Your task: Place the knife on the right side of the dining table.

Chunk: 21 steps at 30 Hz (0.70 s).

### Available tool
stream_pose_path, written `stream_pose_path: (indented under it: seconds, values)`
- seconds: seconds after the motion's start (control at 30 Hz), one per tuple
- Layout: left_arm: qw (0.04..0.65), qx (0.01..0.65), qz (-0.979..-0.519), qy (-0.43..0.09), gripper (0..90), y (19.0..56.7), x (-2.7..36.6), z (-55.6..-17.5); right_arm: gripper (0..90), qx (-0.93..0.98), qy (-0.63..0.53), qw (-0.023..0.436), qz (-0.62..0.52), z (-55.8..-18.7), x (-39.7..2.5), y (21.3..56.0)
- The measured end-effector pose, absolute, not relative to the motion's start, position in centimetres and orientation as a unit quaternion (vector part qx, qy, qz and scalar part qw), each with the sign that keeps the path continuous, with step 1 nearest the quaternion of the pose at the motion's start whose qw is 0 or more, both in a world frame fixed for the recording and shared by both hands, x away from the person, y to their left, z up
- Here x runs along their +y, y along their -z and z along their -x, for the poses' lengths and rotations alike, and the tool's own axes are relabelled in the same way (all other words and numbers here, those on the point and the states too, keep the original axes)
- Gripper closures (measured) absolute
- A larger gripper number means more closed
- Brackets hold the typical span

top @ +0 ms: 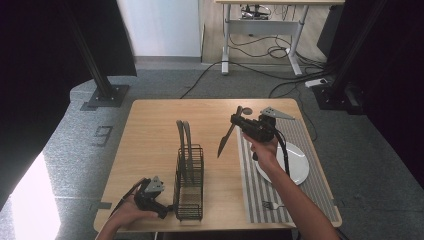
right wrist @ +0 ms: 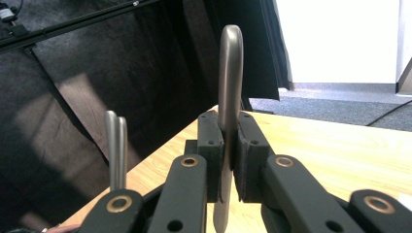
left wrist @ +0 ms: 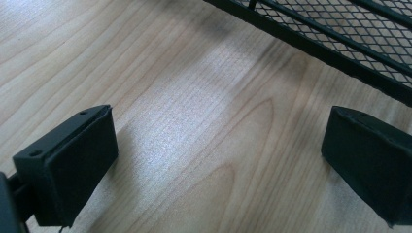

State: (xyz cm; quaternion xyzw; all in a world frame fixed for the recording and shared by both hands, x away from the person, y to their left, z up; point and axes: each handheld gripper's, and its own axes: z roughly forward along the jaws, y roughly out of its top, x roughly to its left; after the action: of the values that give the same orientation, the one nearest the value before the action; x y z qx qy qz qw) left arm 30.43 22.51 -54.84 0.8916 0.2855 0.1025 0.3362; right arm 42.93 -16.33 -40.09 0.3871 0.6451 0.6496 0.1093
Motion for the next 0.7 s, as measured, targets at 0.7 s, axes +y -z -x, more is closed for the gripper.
stream_pose_path:
  seconds: [0.7]
  values:
    - [0.336, 0.286, -0.892, -0.103, 0.0, 54.8, 22.5, -30.4, 82.7, 0.626, -0.646, 0.139, -0.413, -44.5, -17.8, 40.5]
